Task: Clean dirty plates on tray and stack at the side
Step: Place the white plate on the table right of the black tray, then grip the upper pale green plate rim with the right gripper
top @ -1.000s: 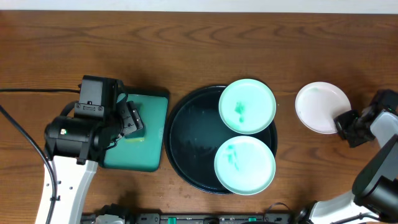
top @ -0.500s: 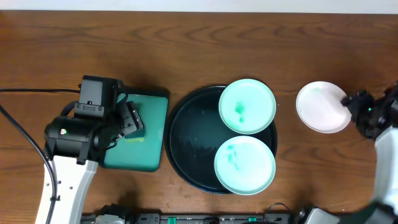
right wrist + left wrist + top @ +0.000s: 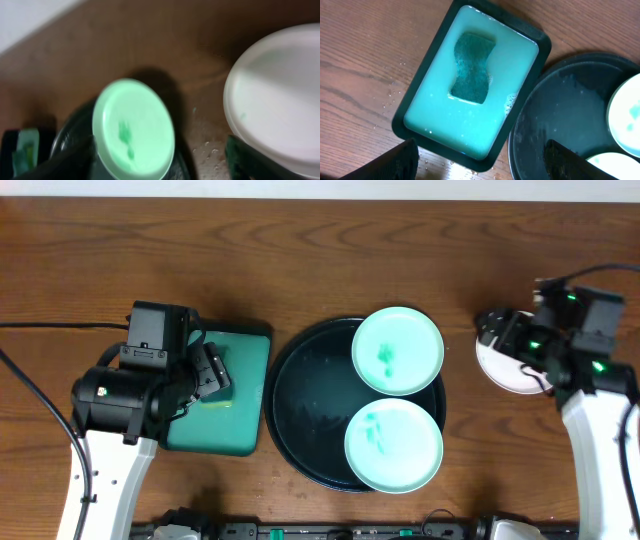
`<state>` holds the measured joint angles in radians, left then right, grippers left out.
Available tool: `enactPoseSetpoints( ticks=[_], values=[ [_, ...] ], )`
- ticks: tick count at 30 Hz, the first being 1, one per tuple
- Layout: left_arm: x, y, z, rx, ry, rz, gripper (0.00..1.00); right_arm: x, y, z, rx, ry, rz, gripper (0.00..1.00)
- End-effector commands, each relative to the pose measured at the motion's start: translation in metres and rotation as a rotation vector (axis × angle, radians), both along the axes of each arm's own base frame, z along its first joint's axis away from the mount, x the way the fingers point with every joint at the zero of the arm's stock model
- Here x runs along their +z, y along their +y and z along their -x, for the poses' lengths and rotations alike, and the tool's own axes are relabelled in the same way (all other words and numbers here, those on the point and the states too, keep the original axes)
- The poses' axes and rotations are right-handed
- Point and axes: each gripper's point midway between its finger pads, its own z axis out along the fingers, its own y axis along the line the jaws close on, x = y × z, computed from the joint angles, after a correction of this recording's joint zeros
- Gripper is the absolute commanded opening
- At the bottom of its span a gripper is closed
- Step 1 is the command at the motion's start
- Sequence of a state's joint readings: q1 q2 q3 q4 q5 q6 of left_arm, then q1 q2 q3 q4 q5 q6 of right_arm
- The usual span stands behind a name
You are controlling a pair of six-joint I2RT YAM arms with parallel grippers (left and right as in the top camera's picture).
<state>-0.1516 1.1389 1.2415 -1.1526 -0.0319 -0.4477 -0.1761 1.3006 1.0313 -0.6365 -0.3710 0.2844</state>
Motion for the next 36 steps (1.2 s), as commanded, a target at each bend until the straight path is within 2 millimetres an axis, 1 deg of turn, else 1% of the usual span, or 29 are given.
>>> enactPoseSetpoints(
  ticks=[1, 3, 6, 8, 11, 15, 19, 20, 22, 24, 25, 27, 28, 29, 30, 34, 36],
  values=[
    [0.001, 0.0, -0.001, -0.006, -0.002, -0.004, 0.8, -0.035, 0.022, -0.003, 0.112, 0.095, -0.001, 0.75],
    [0.001, 0.0, 0.0, -0.006, -0.002, -0.004, 0.8, -0.057, 0.031, -0.002, 0.099, 0.177, -0.037, 0.71],
    [0.001, 0.0, -0.001, -0.006, -0.002, -0.004, 0.8, -0.086, 0.033, 0.001, 0.035, 0.295, -0.056, 0.71],
    [0.001, 0.0, -0.001, -0.006, -0.002, -0.004, 0.8, -0.102, 0.034, 0.0, 0.022, 0.336, -0.052, 0.72],
    [0.001, 0.0, -0.001, -0.006, -0.002, -0.004, 0.8, -0.12, 0.039, -0.007, 0.057, 0.349, -0.043, 0.71],
    [0.001, 0.0, -0.001, -0.006, -0.002, -0.004, 0.8, -0.14, 0.047, -0.024, 0.092, 0.322, -0.032, 0.7],
    [0.001, 0.0, -0.001, -0.006, -0.002, -0.004, 0.8, -0.152, 0.055, -0.036, 0.113, 0.298, -0.033, 0.67],
    [0.001, 0.0, -0.001, -0.006, -0.002, -0.004, 0.8, -0.155, 0.056, -0.037, 0.118, 0.294, -0.032, 0.64],
    [0.001, 0.0, -0.001, -0.006, -0.002, -0.004, 0.8, -0.158, 0.06, -0.041, 0.127, 0.284, -0.03, 0.56],
    [0.001, 0.0, -0.001, -0.006, -0.002, -0.004, 0.8, -0.158, 0.062, -0.045, 0.133, 0.268, -0.028, 0.47],
    [0.001, 0.0, -0.001, -0.006, -0.002, -0.004, 0.8, -0.156, 0.065, -0.048, 0.138, 0.25, -0.026, 0.33],
    [0.001, 0.0, -0.001, -0.006, -0.002, -0.004, 0.8, -0.155, 0.066, -0.051, 0.135, 0.237, -0.03, 0.21],
    [0.001, 0.0, -0.001, -0.006, -0.002, -0.004, 0.8, -0.154, 0.067, -0.051, 0.134, 0.237, -0.031, 0.18],
    [0.001, 0.0, -0.001, -0.006, -0.002, -0.004, 0.8, -0.154, 0.067, -0.052, 0.135, 0.235, -0.031, 0.07],
    [0.001, 0.0, -0.001, -0.006, -0.002, -0.004, 0.8, -0.154, 0.067, -0.051, 0.135, 0.237, -0.031, 0.01],
    [0.001, 0.0, -0.001, -0.006, -0.002, -0.004, 0.8, -0.156, 0.067, -0.049, 0.134, 0.251, -0.035, 0.01],
    [0.001, 0.0, -0.001, -0.006, -0.002, -0.004, 0.8, -0.154, 0.072, -0.047, 0.149, 0.254, -0.062, 0.01]
  ],
)
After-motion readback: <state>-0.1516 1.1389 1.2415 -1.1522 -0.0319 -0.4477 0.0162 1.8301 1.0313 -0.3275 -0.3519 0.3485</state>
